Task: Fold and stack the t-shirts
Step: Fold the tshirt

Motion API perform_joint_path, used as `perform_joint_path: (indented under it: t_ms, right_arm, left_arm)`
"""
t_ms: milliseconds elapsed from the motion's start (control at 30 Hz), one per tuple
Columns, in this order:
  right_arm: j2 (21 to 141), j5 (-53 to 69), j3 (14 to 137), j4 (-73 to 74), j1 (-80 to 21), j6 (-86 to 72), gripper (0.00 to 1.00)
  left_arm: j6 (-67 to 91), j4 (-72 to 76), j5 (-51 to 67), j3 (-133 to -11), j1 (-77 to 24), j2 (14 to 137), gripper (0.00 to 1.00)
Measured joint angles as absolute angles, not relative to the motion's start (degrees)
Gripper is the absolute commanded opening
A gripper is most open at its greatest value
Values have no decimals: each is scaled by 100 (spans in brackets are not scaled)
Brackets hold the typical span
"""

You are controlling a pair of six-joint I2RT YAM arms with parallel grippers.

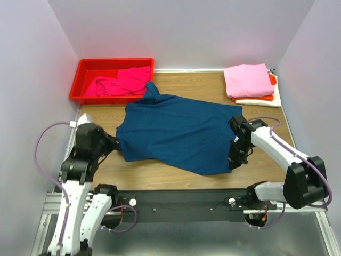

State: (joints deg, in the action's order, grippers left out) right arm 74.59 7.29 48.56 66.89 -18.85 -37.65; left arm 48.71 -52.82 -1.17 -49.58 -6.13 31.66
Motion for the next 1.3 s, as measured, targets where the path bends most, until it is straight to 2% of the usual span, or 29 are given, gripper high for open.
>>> perform_joint_path:
  t_ms: [333, 733, 1067, 1300]
  right_arm:
    - [8123, 596, 4939, 6217, -1732, -3938, 1]
    - [8753, 239, 5542, 5612, -550, -3723, 0]
    - [9207, 231, 5771, 5229, -47, -3634, 0]
    - [9341, 233, 6114, 5124, 115, -3594, 0]
  left_arm:
    - [3863, -3741, 340, -5262, -613, 5623, 0]
    - [3022, -2443, 851, -6490, -613, 7627, 0]
    - [2613, -2016, 1118, -7266, -613, 8661, 0]
    - [2571, -1981, 1109, -7448, -613, 8790, 0]
